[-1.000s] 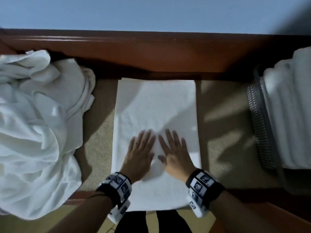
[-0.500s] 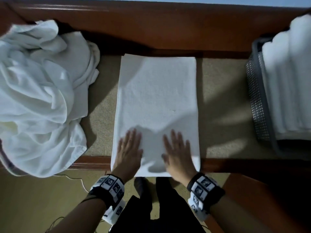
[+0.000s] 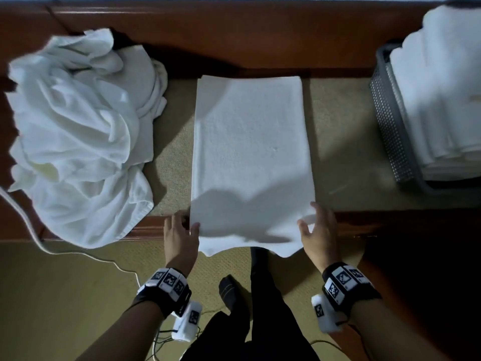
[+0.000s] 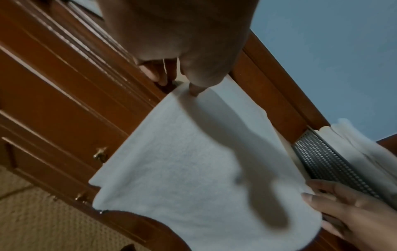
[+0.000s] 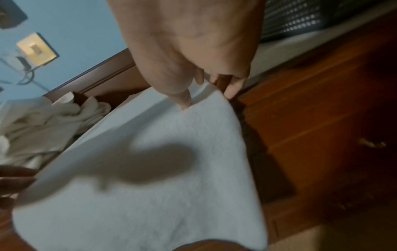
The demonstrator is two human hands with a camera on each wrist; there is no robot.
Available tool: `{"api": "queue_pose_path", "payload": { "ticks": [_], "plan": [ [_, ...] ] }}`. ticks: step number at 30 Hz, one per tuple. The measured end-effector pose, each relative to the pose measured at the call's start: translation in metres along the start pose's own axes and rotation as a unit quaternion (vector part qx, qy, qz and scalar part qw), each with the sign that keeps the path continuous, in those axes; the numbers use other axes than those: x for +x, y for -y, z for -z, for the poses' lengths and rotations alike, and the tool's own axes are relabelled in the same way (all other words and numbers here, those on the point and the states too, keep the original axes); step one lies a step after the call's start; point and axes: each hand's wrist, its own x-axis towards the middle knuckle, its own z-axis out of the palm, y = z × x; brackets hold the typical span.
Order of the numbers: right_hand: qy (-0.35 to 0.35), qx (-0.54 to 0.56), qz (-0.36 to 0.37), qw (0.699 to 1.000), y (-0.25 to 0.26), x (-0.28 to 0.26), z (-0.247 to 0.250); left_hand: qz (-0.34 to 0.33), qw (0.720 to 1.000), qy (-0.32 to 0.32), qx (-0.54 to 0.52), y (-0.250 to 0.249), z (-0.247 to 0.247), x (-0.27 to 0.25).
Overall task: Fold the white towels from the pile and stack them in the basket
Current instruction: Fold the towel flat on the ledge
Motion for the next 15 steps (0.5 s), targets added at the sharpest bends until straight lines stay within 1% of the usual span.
{"api": "queue_pose_path", "payload": {
  "ticks": [2,3,5,7,9,11,13,15],
  "plan": [
    [-0.015,0.065,-0.057,0.996,-0.003,-0.014,-0.001,0.020,1.000,-0.006,-0.022,0.005,-0.003,-0.016],
    [-0.021,0.106,-0.100,0.989,-0.007,-0.020,-0.002,0.040,0.999,-0.002,-0.031,0.010,-0.006,-0.022],
    [-0.027,0.183,-0.184,0.965,-0.013,-0.032,-0.007,0.094,0.994,0.007,-0.053,0.021,-0.013,-0.032],
    [-0.022,0.221,-0.237,0.946,-0.024,-0.040,-0.014,0.139,0.988,0.035,-0.056,0.035,-0.019,-0.033],
    [0.009,0.225,-0.251,0.941,-0.039,-0.045,-0.024,0.161,0.980,0.088,-0.080,0.050,-0.026,-0.031],
    [0.055,0.229,-0.242,0.941,-0.053,-0.046,-0.034,0.158,0.970,0.137,-0.126,0.063,-0.031,-0.027],
    [0.088,0.238,-0.223,0.941,-0.062,-0.046,-0.041,0.147,0.965,0.160,-0.145,0.082,-0.039,-0.020],
    [0.107,0.255,-0.211,0.938,-0.063,-0.045,-0.045,0.123,0.968,0.174,-0.134,0.089,-0.043,-0.017]
  ]
}}
